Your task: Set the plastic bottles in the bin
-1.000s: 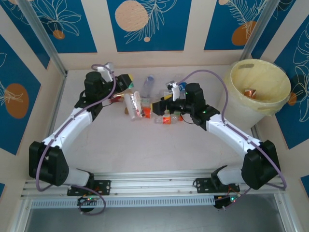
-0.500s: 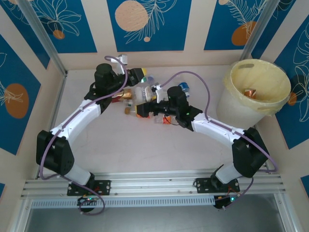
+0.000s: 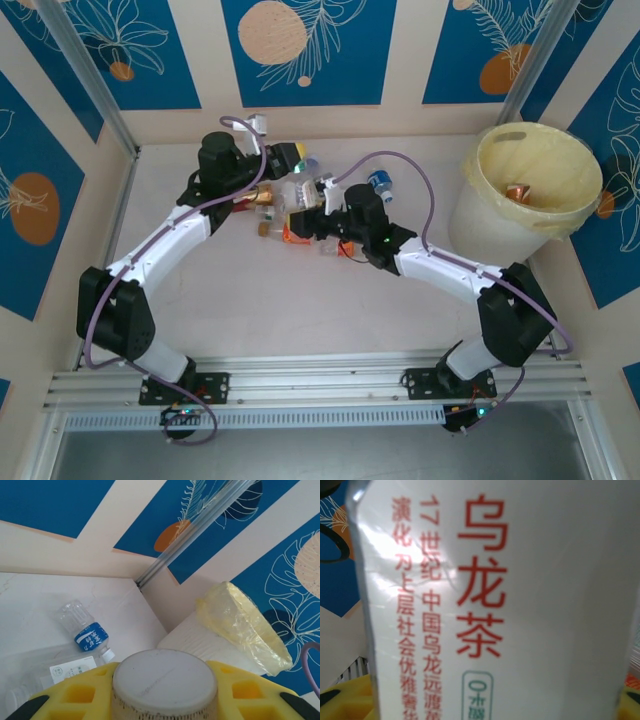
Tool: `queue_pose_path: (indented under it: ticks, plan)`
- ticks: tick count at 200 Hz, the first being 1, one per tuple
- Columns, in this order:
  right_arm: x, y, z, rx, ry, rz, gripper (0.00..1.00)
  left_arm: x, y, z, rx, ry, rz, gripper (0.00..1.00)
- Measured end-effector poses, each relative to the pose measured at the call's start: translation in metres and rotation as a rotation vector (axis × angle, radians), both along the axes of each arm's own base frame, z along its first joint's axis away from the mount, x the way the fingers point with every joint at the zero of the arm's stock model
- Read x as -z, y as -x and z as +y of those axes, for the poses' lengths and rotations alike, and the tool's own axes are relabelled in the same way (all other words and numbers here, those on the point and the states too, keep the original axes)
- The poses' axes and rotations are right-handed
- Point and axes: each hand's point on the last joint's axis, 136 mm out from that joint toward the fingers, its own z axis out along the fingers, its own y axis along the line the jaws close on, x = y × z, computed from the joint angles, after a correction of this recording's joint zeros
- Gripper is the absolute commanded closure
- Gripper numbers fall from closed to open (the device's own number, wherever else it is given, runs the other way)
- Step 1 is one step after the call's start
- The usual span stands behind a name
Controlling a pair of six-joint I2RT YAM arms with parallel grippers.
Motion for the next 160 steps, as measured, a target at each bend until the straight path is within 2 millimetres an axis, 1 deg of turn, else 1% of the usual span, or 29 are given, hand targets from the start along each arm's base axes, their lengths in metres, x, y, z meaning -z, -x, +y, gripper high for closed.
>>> queue_pose_path:
  ticks: [2,6,11,13,15,19,24,64,83,96,127,146,160]
  plan:
    - [0.000,0.000,0.000,0.000,0.000,-0.002,0.51,0.000,0.000,0.000,0.002,0.000,-0.001,0.56]
    - [0.000,0.001,-0.001,0.000,0.002,-0.003,0.52,-0.001,0.001,-0.001,0.005,0.002,-0.001,0.44]
    - [-0.001,0.001,-0.001,-0.001,0.004,-0.007,0.51,-0.001,0.001,-0.001,0.010,0.003,-0.005,0.22]
    - [-0.001,0.001,-0.001,-0.003,0.006,-0.009,0.52,-0.001,0.001,-0.001,0.012,0.005,-0.002,0.16]
    - [0.000,0.001,-0.001,-0.002,0.008,-0.009,0.52,-0.001,0.002,-0.001,0.013,0.007,0.000,0.11]
    - [0.000,0.001,-0.002,-0.003,0.011,-0.009,0.52,-0.002,0.002,-0.002,0.016,0.009,-0.001,0.05]
    - [0.001,0.001,-0.003,-0.003,0.016,-0.007,0.52,-0.002,0.003,-0.002,0.020,0.011,-0.001,0.00]
    - [0.011,0.000,-0.013,0.011,0.052,0.012,0.53,-0.003,0.003,-0.002,0.020,0.013,-0.001,0.00]
    - [0.015,-0.003,-0.023,0.036,0.071,0.019,0.53,0.002,0.002,0.005,-0.024,-0.002,-0.001,0.00]
    - [0.016,-0.006,-0.031,0.058,0.083,0.023,0.53,0.011,0.001,0.019,-0.107,-0.023,0.008,0.00]
    - [0.016,-0.016,-0.055,0.128,0.109,0.023,0.53,0.034,0.002,0.064,-0.351,-0.082,0.042,0.00]
    - [0.013,-0.020,-0.073,0.175,0.123,0.021,0.53,0.043,0.002,0.081,-0.442,-0.109,0.056,0.00]
    - [0.006,-0.027,-0.089,0.221,0.126,0.010,0.53,0.050,0.000,0.091,-0.500,-0.137,0.070,0.00]
